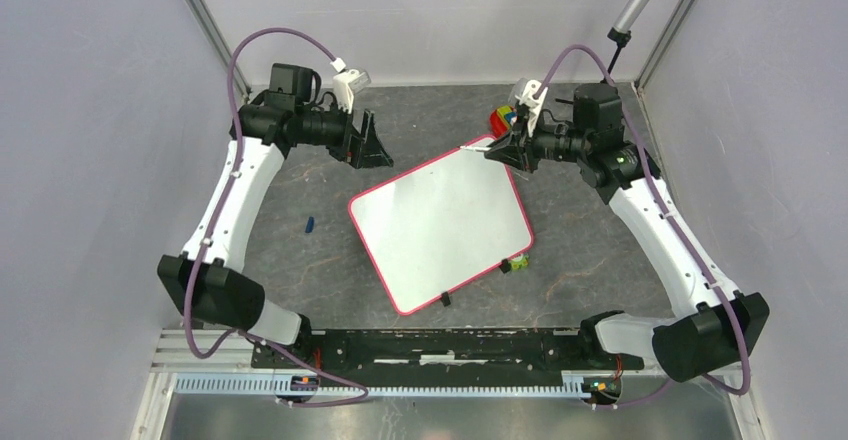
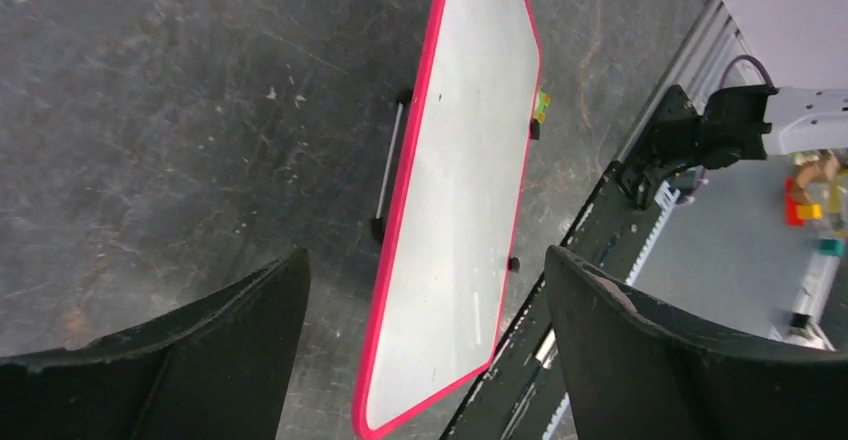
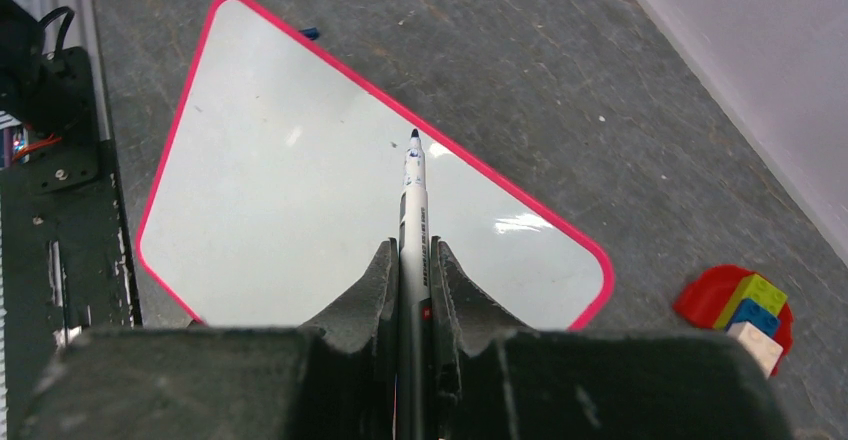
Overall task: Write a sentence on the whiteboard
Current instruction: Move the whiteboard to the center of the board.
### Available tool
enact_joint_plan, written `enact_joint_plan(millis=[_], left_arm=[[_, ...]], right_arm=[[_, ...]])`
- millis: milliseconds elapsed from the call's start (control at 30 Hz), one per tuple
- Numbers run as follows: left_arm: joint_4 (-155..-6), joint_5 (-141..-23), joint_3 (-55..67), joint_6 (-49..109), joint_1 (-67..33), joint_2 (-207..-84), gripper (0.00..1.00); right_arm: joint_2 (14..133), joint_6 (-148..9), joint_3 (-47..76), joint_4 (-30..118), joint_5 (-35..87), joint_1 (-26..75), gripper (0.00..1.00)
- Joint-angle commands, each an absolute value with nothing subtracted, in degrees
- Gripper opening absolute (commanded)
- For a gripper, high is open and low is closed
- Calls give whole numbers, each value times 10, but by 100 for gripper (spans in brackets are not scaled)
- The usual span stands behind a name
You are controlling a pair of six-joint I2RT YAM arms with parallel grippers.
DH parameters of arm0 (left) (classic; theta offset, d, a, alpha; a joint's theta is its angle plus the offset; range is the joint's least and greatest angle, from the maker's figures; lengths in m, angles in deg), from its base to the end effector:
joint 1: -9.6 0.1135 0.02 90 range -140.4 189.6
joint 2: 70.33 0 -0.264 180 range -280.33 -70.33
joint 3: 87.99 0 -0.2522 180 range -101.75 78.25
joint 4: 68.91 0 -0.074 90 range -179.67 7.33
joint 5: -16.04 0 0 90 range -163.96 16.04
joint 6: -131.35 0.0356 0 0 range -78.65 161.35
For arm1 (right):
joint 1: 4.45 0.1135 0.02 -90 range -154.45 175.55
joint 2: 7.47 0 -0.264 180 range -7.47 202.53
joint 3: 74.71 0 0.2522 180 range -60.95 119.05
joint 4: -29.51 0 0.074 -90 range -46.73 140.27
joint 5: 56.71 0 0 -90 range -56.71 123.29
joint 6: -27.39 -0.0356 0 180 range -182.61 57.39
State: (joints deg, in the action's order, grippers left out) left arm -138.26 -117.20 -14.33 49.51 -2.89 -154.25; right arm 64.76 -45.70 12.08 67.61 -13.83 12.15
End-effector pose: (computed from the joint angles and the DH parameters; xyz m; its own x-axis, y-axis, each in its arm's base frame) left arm 0.2812 -0.0873 0.3992 -0.6188 0.2430 -0.7470 0.7093 0.5815 -0.3985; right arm 0.2547 0.1032 0.3891 -0.1224 -0.2430 -0.9623 -0.9133 0.4071 0.0133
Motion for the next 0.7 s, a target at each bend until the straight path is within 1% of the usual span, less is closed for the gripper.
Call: enact_joint_plan(millis=[0,100,233,400,567,667], left_arm=[[-1365,-1261,-127,466,-18,-1577,86],[-1363,-1269,-135,462,-18,-1612,72],[-1365,-1277,-147,468,-19,-1651,62],[-1373,-1282,-164,479,-37,-1687,52],[-1395,-1288,-189,500,-63,-1717,37],[-1398,-1289,-199,506,-74,-1729,25]], right_arm=[[646,-420,145,696,-161,141,0],[646,-405,144,714,-164,155,0],[647,-377,144,745,-162,167,0],[649,-353,146,769,-161,175,0],[654,-338,150,788,-162,185,0],[657,-331,154,799,-160,189,0]])
